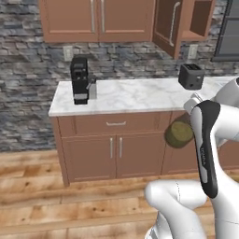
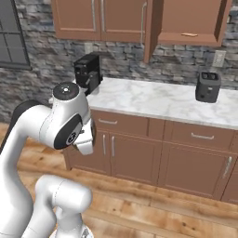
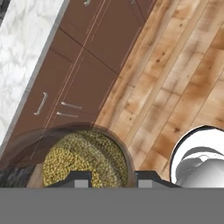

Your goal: Pick the jar and jar from the dining table and place them in the open cabinet. Close the cabinet after placing the objects.

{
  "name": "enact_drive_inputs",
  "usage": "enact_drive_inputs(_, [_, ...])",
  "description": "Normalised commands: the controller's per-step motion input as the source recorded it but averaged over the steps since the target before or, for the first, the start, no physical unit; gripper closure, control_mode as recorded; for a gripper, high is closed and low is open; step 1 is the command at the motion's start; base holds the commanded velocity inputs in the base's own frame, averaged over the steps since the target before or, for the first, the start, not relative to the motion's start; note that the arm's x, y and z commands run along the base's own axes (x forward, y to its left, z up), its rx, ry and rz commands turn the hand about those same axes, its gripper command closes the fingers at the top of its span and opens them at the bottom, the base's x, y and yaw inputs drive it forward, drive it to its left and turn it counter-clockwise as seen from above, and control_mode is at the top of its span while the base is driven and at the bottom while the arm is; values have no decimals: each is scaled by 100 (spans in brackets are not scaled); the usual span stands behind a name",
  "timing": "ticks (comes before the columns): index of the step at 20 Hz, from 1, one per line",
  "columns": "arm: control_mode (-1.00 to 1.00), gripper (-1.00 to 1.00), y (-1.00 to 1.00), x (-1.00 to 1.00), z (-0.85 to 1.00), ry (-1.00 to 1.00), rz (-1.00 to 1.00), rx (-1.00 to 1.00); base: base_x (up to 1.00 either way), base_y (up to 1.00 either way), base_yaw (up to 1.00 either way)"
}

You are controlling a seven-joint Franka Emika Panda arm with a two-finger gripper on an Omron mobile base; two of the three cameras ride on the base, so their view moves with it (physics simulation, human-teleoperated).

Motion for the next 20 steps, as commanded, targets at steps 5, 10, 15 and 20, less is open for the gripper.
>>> enact_drive_inputs(5, [100,100,0,0,0,0,0,0,37,-14,-8])
enact_drive_inputs(10, [100,100,0,0,0,0,0,0,39,-32,-9])
enact_drive_inputs(15, [100,100,0,0,0,0,0,0,37,-40,-10])
enact_drive_inputs(20, [100,100,0,0,0,0,0,0,36,-48,-10])
